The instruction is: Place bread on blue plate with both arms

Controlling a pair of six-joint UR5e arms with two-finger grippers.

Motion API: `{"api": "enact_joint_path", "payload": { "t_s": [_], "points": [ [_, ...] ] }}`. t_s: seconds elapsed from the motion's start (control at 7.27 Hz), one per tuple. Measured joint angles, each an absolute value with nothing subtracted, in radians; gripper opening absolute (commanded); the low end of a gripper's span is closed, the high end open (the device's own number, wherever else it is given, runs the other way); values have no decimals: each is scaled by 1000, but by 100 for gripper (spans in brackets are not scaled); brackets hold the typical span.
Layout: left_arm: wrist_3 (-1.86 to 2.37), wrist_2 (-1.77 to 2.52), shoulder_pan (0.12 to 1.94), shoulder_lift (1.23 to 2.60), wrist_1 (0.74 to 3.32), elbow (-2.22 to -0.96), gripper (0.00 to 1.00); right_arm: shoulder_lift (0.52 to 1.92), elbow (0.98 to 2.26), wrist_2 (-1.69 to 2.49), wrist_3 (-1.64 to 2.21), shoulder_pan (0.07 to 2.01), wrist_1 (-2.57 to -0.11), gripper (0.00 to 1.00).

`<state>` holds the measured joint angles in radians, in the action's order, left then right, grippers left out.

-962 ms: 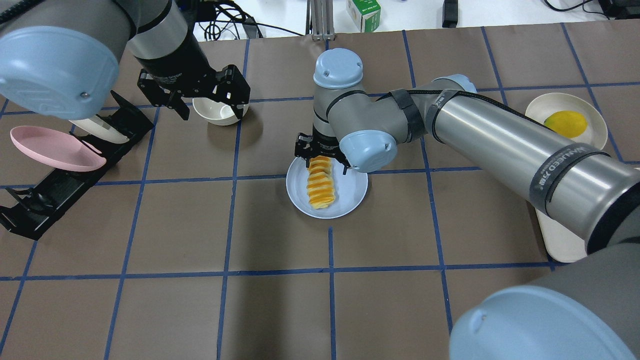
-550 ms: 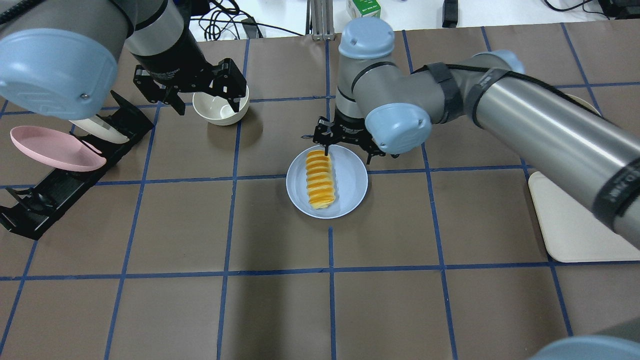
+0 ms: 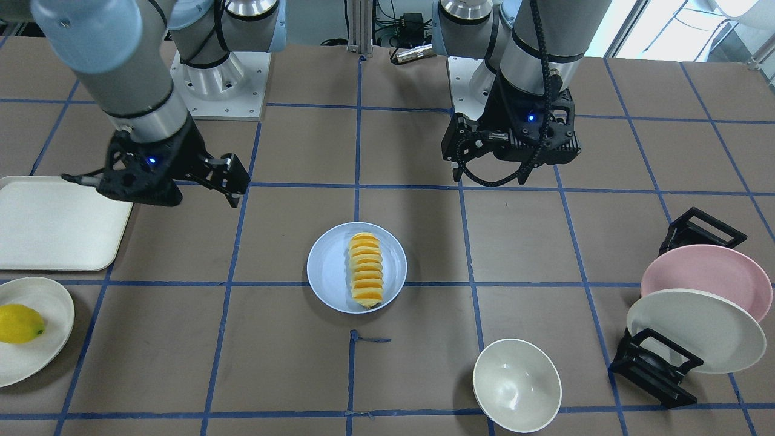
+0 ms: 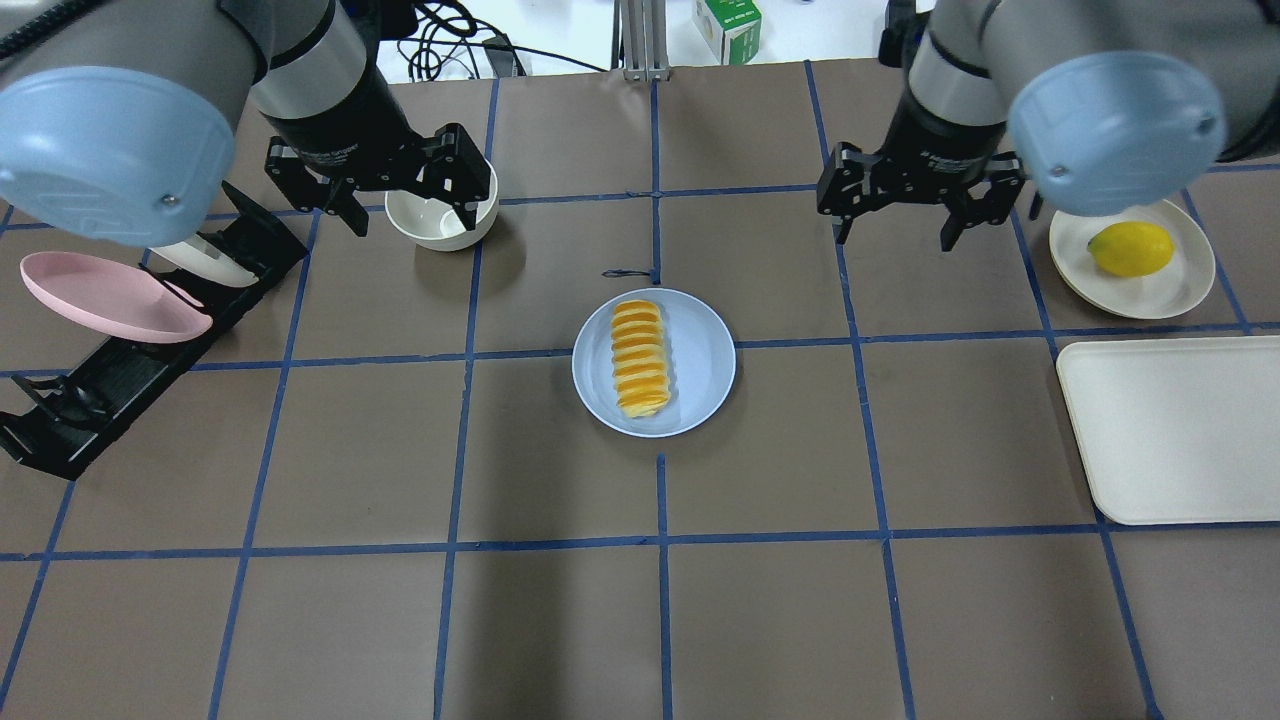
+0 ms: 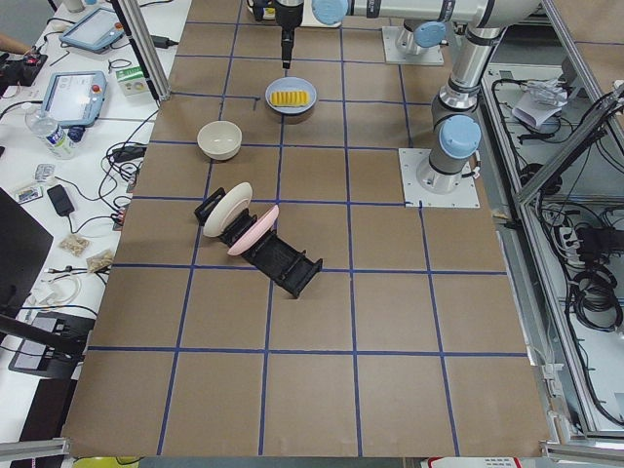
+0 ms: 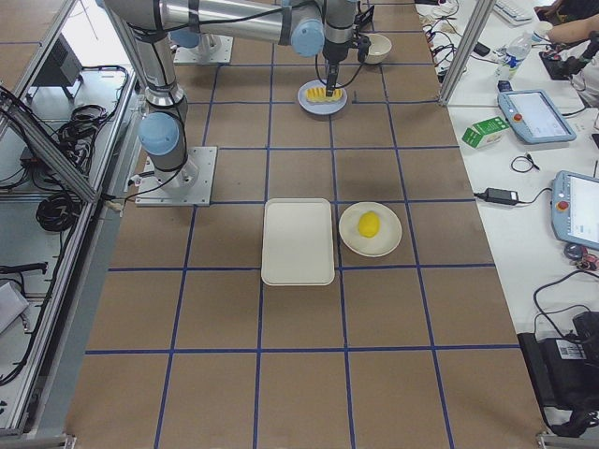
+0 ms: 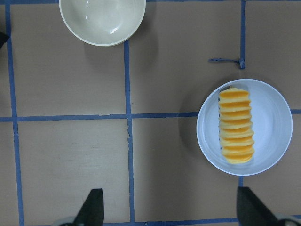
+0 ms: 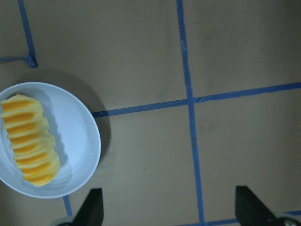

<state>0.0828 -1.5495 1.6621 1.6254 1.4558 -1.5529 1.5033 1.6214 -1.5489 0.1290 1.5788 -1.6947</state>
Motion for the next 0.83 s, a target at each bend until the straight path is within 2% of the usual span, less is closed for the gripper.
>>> {"api": "enact_joint_path", "payload": {
  "t_s": [0.83],
  "points": [
    [73, -1549, 1659, 1628, 1456, -1554, 100, 1582, 1604, -1558, 107, 1557, -1653, 100]
  ]
}}
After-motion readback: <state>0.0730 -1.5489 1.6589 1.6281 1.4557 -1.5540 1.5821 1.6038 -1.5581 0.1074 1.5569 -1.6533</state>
